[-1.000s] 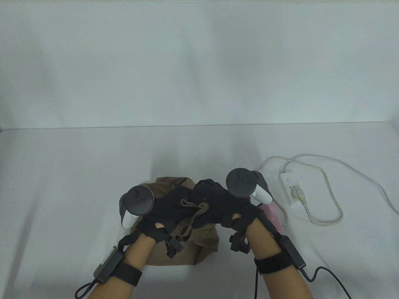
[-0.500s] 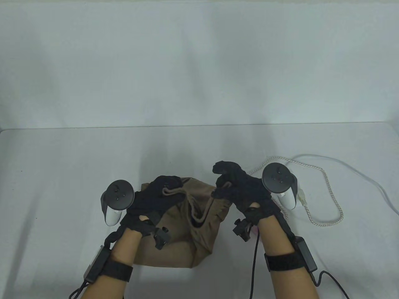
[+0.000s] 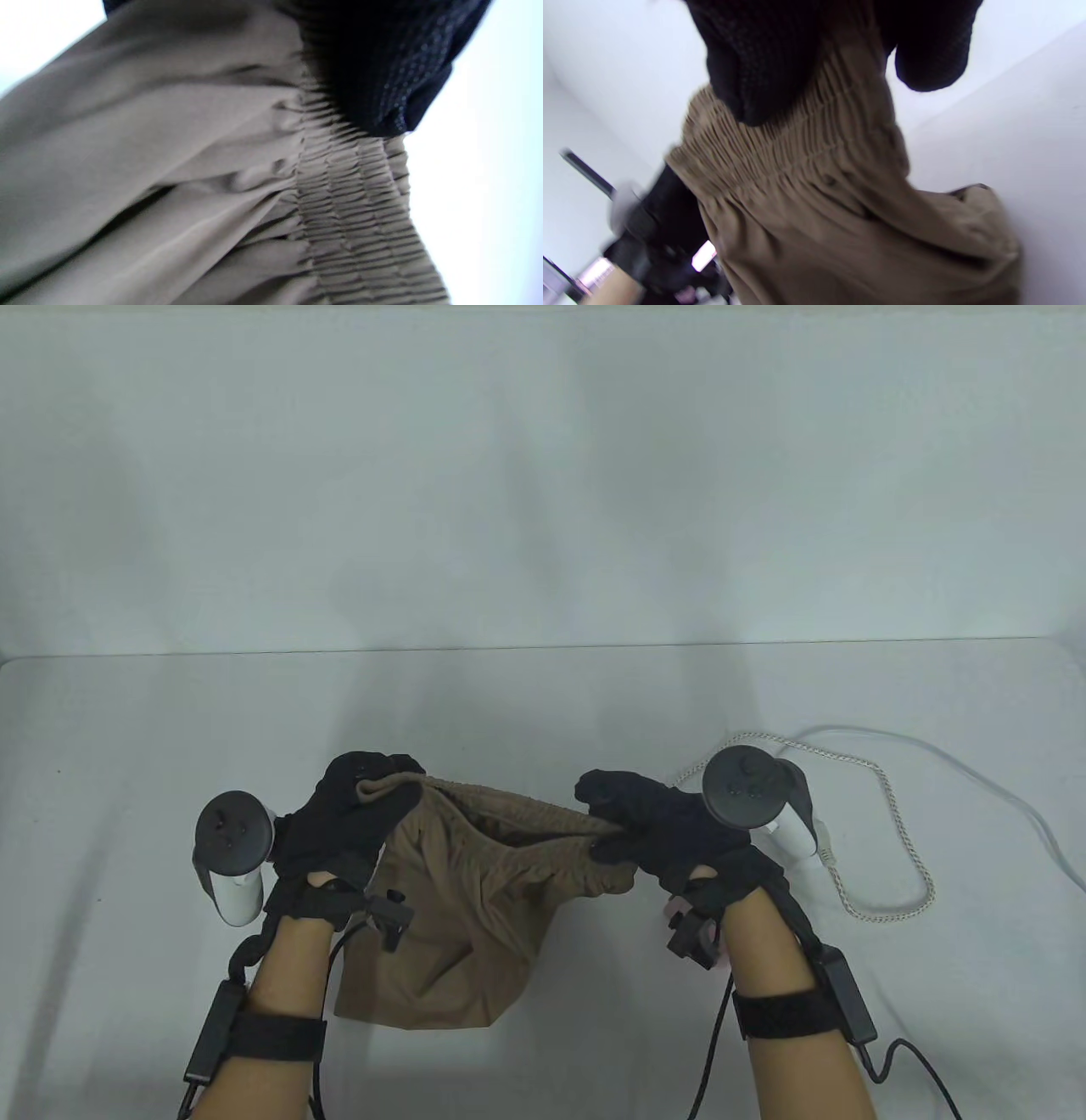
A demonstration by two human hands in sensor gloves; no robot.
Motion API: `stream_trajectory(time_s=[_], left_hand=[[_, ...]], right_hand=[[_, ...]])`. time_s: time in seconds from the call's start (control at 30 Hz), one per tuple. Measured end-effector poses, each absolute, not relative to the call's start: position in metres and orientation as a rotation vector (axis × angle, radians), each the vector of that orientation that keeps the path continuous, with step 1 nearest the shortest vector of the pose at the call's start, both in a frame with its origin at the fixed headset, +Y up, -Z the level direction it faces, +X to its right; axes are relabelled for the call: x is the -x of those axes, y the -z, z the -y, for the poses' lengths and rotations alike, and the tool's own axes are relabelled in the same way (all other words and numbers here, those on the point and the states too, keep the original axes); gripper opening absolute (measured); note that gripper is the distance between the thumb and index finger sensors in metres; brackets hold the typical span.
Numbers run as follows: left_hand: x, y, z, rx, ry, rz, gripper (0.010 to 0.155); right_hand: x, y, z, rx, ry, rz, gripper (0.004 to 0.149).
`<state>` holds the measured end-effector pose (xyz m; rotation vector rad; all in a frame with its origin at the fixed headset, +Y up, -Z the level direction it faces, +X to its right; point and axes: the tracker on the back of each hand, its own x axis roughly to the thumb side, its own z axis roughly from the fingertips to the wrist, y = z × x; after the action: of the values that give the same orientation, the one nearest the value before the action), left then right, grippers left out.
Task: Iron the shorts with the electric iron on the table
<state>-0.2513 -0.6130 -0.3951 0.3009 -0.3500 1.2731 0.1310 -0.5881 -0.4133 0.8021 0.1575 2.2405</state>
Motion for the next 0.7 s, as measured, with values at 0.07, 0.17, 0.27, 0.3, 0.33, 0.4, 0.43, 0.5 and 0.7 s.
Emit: stream_trajectory(time_s=[0.07, 0.17, 0.27, 0.3, 0.33, 0.4, 0.43, 0.5, 0.7], left_hand=[[0.253, 0.395, 0.612, -0.308, -1.242, 0.348, 0.046], [0.250, 0.395, 0.610, -0.296, -1.177, 0.378, 0.046], [0.245, 0.393, 0.605, -0.312, -1.057, 0.404, 0.046], [0.244, 0.392, 0.604, -0.321, -1.020, 0.409, 0.047], [0.242, 0.391, 0.601, -0.335, -0.967, 0.418, 0.047], [0.240, 0.388, 0.597, -0.353, -0.893, 0.432, 0.048], [0.239, 0.387, 0.594, -0.364, -0.865, 0.437, 0.048], [0.238, 0.385, 0.591, -0.386, -0.814, 0.440, 0.049], [0.238, 0.376, 0.580, -0.490, -0.666, 0.439, 0.065]], right_hand=[[-0.126, 0.412, 0.588, -0.781, -2.368, -0.159, 0.073], [-0.126, 0.411, 0.587, -0.720, -2.508, -0.105, 0.068], [-0.131, 0.409, 0.583, -0.603, -2.623, 0.081, 0.054], [-0.134, 0.408, 0.581, -0.570, -2.643, 0.129, 0.052], [-0.137, 0.408, 0.580, -0.543, -2.641, 0.158, 0.051], [-0.144, 0.407, 0.575, -0.490, -2.618, 0.192, 0.049], [-0.148, 0.406, 0.572, -0.479, -2.587, 0.205, 0.048], [-0.152, 0.405, 0.568, -0.474, -2.509, 0.230, 0.048], [-0.157, 0.399, 0.554, -0.497, -2.430, 0.301, 0.050]])
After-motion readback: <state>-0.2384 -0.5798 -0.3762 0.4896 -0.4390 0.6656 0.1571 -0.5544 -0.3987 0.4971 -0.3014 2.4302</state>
